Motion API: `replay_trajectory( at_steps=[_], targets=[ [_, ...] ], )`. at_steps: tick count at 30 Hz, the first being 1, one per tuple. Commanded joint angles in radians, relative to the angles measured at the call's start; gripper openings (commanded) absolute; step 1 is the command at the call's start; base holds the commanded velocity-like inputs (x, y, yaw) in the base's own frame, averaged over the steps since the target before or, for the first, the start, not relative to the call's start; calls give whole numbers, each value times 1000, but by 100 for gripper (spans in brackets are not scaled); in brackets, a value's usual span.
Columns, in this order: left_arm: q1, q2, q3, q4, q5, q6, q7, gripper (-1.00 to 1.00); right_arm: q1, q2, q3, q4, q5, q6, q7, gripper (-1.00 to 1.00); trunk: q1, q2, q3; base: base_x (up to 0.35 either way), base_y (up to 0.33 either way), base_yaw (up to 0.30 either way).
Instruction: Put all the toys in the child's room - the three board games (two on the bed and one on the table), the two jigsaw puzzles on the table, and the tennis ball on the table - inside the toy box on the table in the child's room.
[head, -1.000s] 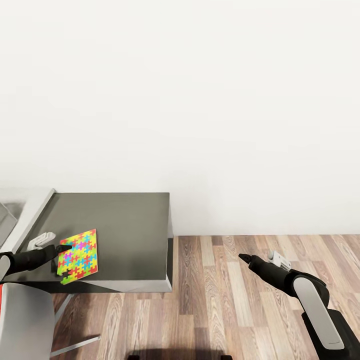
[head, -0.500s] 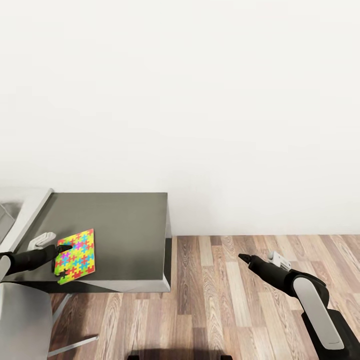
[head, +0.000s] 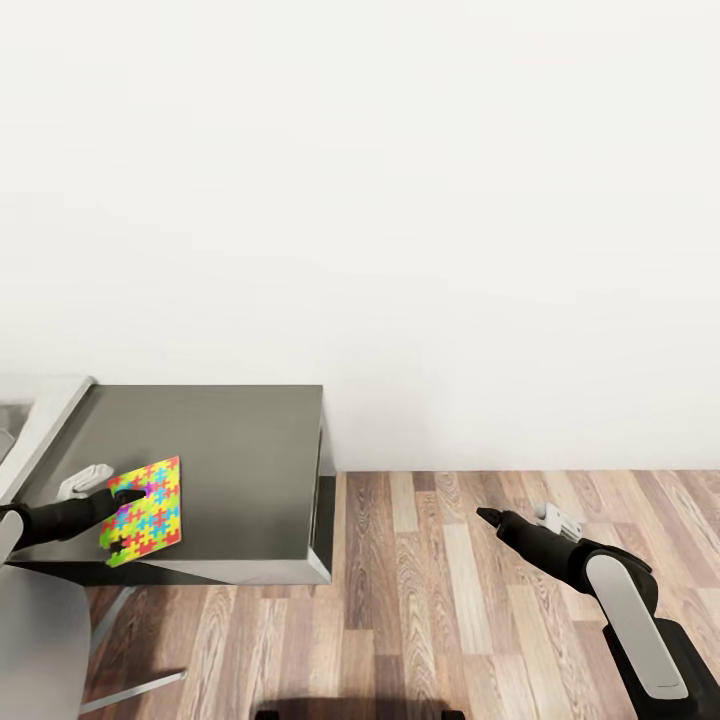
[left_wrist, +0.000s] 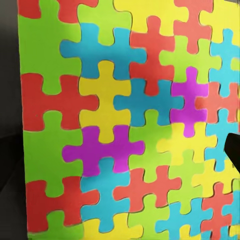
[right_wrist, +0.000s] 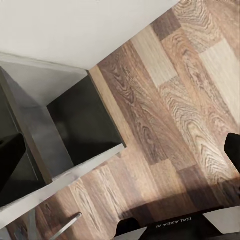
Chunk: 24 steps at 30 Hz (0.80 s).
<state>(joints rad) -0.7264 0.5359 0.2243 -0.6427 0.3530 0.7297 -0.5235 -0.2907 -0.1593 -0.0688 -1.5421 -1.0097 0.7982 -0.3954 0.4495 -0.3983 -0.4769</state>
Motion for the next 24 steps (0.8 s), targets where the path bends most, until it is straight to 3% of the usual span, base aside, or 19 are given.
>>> replay_trajectory(
  at_steps=[1, 24],
  targets=[
    [-1, -1, 3, -1, 1, 7, -3, 100, -1, 0, 0, -1, -10, 3, -10, 100, 1, -2, -1, 0, -182, 0],
    [-1, -8, 3, -2, 0, 7, -8, 100, -1, 0, 0, -1, -10, 1, -9, 100, 1, -2, -1, 0, -175, 0]
  ],
)
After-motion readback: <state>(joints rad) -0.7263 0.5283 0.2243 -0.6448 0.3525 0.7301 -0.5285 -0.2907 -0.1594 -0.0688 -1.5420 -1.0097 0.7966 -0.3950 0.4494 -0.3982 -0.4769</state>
